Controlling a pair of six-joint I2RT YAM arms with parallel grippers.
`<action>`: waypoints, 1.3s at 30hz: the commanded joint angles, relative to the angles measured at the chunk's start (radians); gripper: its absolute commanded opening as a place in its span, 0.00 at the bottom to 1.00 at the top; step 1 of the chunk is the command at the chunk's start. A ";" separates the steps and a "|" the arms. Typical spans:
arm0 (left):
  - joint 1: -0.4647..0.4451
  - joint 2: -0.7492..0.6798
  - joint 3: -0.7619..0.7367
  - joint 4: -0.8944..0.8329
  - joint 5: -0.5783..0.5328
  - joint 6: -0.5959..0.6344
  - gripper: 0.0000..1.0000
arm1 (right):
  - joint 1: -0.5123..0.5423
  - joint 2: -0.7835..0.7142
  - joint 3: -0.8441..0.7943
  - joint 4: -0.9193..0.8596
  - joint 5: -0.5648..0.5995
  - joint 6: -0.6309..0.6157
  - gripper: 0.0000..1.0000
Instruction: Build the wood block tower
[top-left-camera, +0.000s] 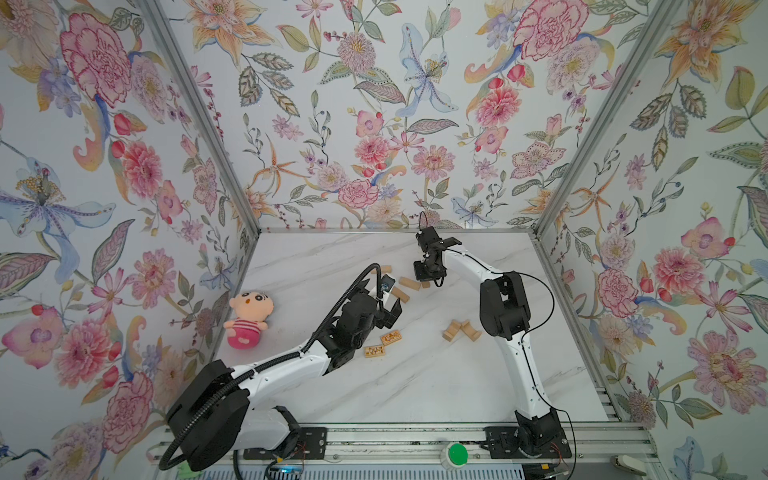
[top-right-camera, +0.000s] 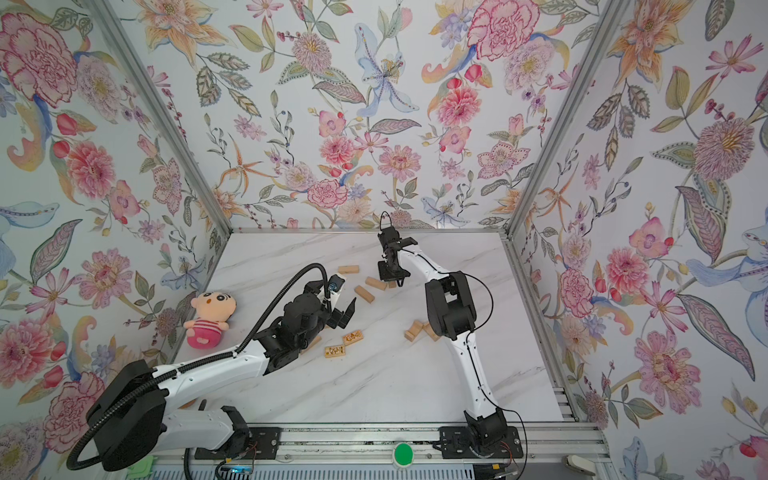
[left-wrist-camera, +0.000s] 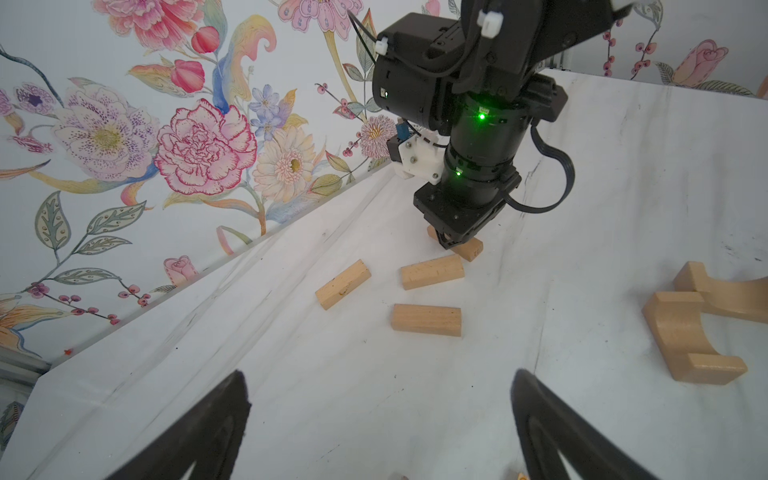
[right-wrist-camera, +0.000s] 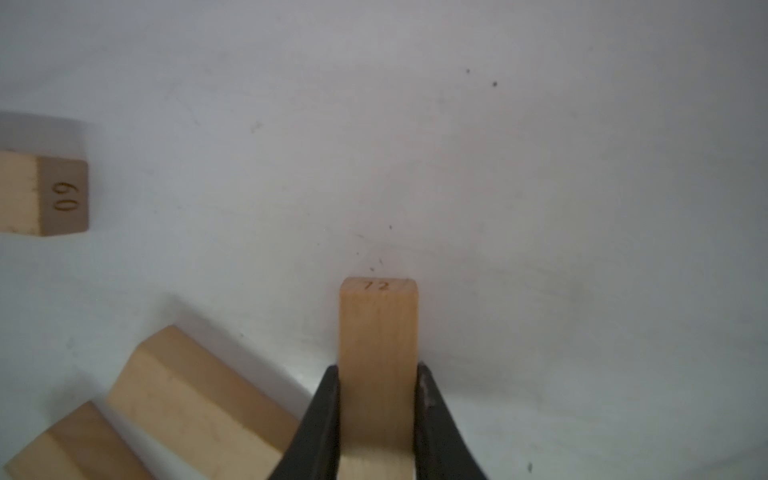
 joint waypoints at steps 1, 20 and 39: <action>-0.010 -0.041 -0.024 0.006 0.013 -0.026 0.99 | 0.009 -0.068 -0.070 -0.055 0.047 0.035 0.20; -0.040 -0.220 -0.146 -0.029 0.115 -0.240 0.99 | 0.017 -0.238 -0.374 0.078 0.026 0.098 0.20; -0.050 -0.221 -0.104 -0.081 0.083 -0.230 0.99 | 0.011 -0.209 -0.287 0.085 -0.001 0.070 0.47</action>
